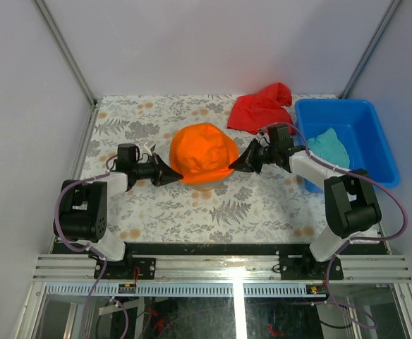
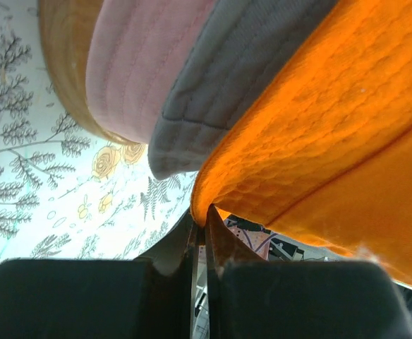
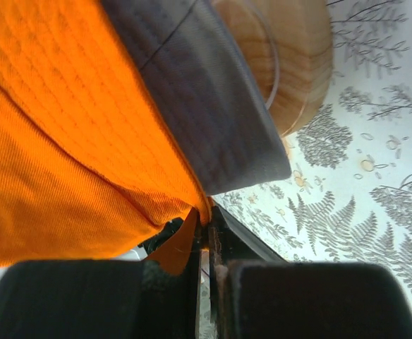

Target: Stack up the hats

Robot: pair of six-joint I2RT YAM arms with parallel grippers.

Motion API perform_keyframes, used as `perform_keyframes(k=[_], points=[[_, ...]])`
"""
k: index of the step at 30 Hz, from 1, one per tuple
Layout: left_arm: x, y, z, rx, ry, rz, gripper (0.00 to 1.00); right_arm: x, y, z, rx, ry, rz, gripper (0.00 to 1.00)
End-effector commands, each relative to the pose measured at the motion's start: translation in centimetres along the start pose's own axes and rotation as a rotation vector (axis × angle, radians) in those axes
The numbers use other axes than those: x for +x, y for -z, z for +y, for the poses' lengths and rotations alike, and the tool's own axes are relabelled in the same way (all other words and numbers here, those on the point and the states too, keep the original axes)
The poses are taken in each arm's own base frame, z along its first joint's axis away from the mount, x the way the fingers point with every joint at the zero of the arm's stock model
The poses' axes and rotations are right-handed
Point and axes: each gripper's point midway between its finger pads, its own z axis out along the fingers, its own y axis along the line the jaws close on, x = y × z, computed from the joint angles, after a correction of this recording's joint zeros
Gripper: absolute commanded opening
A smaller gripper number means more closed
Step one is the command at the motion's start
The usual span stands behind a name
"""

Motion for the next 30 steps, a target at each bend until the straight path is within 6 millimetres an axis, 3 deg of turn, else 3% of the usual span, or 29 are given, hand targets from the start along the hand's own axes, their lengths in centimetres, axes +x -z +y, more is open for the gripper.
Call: perform_keyframes(k=[1, 6, 9, 12, 19, 30], points=[[-2.4, -0.2, 0.1, -0.043, -0.036, -0.064, 0.0, -3.4, 0.8, -2.3, 0.076, 0.003, -0.078, 0.0], [-3.6, -0.5, -0.6, -0.041, -0.035, -0.075, 0.0, -3.7, 0.7, -2.1, 0.076, 0.027, -0.062, 0.05], [-3.9, -0.5, -1.0, -0.042, -0.044, -0.076, 0.0, -3.9, 1.4, -0.7, 0.059, 0.065, -0.067, 0.32], [-4.3, -0.4, -1.2, -0.047, -0.046, -0.082, 0.0, -4.5, 2.4, 0.4, 0.082, 0.117, -0.09, 0.42], [-5.2, 0.0, -1.0, -0.068, -0.026, -0.11, 0.0, -6.4, 5.3, 2.7, 0.095, 0.196, -0.2, 0.45], [-9.5, 1.5, -1.1, -0.086, 0.024, -0.185, 0.01, -9.0, 3.3, 6.8, -0.102, 0.324, -0.146, 0.47]])
